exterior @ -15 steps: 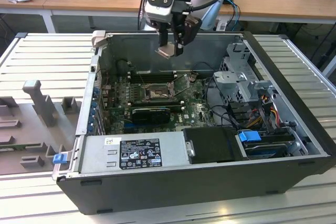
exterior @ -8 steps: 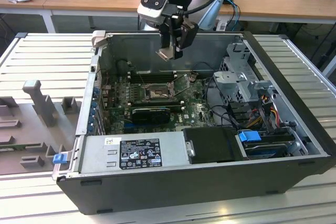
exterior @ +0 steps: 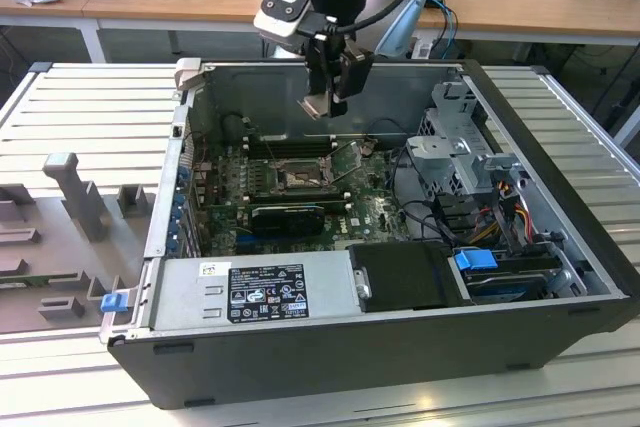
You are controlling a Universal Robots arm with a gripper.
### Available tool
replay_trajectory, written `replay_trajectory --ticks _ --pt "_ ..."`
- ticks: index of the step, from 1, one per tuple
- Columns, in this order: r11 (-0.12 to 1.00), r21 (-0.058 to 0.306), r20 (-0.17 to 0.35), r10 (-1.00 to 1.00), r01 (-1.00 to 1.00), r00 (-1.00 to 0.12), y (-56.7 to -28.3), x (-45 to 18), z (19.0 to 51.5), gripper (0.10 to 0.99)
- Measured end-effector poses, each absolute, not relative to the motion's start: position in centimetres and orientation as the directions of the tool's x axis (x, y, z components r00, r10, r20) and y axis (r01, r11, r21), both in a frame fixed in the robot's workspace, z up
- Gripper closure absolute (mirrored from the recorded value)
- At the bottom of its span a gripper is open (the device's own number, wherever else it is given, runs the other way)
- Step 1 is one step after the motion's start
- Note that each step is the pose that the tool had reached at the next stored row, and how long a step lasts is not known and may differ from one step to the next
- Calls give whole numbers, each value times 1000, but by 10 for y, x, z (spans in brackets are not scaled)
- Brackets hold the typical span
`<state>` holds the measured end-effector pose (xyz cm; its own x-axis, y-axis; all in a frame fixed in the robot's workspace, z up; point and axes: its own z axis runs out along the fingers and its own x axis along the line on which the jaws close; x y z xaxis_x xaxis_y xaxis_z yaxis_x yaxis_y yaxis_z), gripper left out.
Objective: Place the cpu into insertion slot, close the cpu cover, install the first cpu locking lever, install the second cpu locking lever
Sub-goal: 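Place the cpu into insertion slot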
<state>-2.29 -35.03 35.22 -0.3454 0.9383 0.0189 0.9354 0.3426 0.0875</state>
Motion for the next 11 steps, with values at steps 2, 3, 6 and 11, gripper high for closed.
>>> replay_trajectory --ticks 2,3,6,11 --pt "302 88 19 952 949 -305 -350 -23 351 561" --pt "286 88 19 957 954 -289 -350 -23 350 561" --pt "235 88 19 971 968 -238 -350 -23 349 561" --pt "168 88 19 985 982 -171 -350 -23 348 561"
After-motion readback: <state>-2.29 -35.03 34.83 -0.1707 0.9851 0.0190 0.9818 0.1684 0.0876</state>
